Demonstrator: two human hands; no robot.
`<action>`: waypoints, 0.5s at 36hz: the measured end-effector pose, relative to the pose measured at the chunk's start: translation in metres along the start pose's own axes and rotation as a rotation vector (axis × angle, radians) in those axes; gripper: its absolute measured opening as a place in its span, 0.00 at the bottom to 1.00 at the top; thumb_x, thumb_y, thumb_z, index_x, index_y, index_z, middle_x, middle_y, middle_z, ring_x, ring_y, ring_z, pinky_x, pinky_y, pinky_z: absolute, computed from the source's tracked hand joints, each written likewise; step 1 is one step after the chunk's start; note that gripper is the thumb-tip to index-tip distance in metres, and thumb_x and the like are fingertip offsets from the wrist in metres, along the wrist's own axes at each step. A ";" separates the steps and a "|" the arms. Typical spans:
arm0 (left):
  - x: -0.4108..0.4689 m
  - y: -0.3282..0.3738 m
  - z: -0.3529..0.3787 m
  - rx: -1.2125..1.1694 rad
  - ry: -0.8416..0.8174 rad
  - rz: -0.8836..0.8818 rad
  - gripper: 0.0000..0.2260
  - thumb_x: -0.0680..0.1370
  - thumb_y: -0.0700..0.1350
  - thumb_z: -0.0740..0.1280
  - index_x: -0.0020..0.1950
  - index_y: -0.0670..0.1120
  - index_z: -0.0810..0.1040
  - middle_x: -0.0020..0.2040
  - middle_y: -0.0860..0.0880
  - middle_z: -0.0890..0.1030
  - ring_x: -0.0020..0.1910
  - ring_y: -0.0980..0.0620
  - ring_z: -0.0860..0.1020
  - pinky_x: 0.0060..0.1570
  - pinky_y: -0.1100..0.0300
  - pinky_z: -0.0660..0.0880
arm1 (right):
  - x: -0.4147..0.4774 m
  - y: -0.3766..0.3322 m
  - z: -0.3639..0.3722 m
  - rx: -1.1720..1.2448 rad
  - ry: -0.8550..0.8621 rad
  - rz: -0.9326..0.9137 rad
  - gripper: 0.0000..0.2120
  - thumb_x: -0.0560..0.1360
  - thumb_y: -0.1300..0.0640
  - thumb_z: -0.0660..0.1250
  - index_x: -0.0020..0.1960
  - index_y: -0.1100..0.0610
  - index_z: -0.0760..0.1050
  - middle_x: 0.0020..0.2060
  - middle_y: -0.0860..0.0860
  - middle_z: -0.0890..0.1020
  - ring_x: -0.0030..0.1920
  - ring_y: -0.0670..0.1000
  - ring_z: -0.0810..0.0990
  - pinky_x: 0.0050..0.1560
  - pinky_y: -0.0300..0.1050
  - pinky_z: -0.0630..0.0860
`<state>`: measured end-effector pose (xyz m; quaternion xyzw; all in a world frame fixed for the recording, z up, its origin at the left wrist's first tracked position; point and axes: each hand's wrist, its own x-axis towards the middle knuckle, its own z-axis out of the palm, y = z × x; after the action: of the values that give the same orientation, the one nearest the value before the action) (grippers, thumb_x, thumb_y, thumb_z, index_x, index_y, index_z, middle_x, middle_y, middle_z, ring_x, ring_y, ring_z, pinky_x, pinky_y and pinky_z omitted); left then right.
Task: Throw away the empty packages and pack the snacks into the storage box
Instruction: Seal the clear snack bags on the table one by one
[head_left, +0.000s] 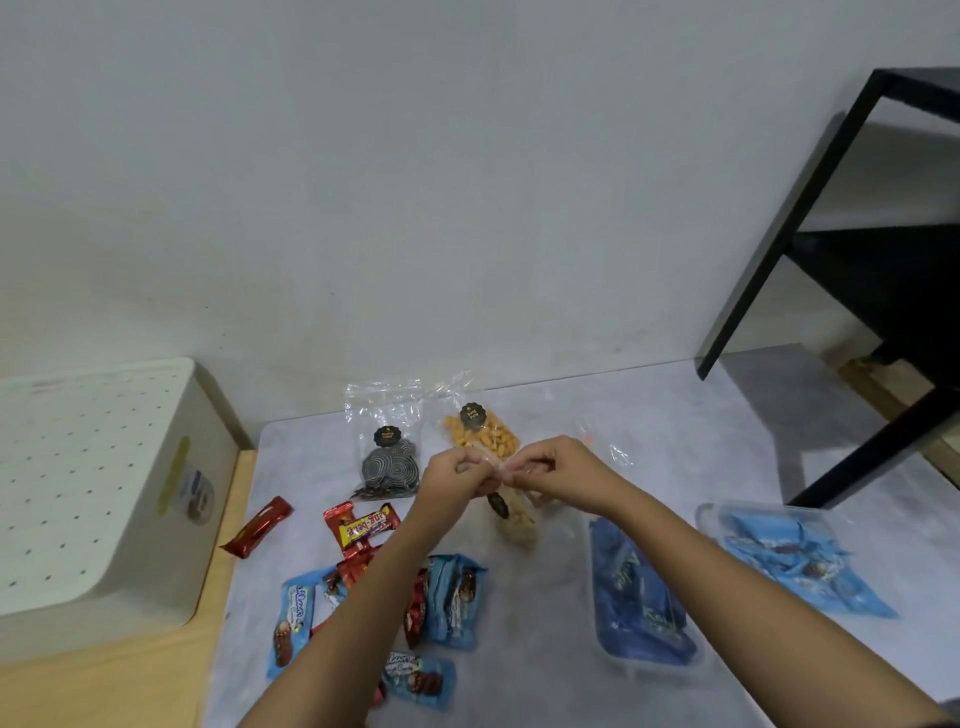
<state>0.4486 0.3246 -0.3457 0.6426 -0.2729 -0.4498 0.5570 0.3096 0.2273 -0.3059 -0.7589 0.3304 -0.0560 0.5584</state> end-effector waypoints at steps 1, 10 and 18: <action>0.001 0.001 -0.001 -0.004 -0.014 -0.003 0.05 0.75 0.32 0.64 0.40 0.36 0.75 0.34 0.43 0.81 0.34 0.51 0.80 0.42 0.62 0.80 | 0.000 0.000 0.000 0.023 0.000 0.012 0.08 0.72 0.58 0.72 0.49 0.61 0.82 0.23 0.39 0.79 0.28 0.36 0.76 0.31 0.32 0.73; -0.001 0.013 0.002 0.036 -0.127 -0.025 0.07 0.76 0.30 0.62 0.40 0.37 0.75 0.32 0.49 0.82 0.31 0.58 0.81 0.39 0.68 0.79 | 0.000 -0.001 0.003 0.014 0.100 0.099 0.12 0.71 0.66 0.65 0.29 0.60 0.78 0.23 0.51 0.76 0.24 0.46 0.73 0.28 0.36 0.72; 0.001 0.018 0.002 0.042 -0.183 -0.025 0.09 0.77 0.30 0.61 0.39 0.39 0.75 0.28 0.52 0.82 0.31 0.60 0.81 0.39 0.68 0.79 | -0.001 0.002 0.006 0.076 0.118 0.115 0.19 0.73 0.66 0.65 0.25 0.55 0.73 0.20 0.46 0.75 0.23 0.44 0.75 0.26 0.34 0.73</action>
<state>0.4496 0.3189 -0.3284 0.6137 -0.3238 -0.5078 0.5106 0.3108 0.2324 -0.3100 -0.7125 0.4032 -0.0809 0.5686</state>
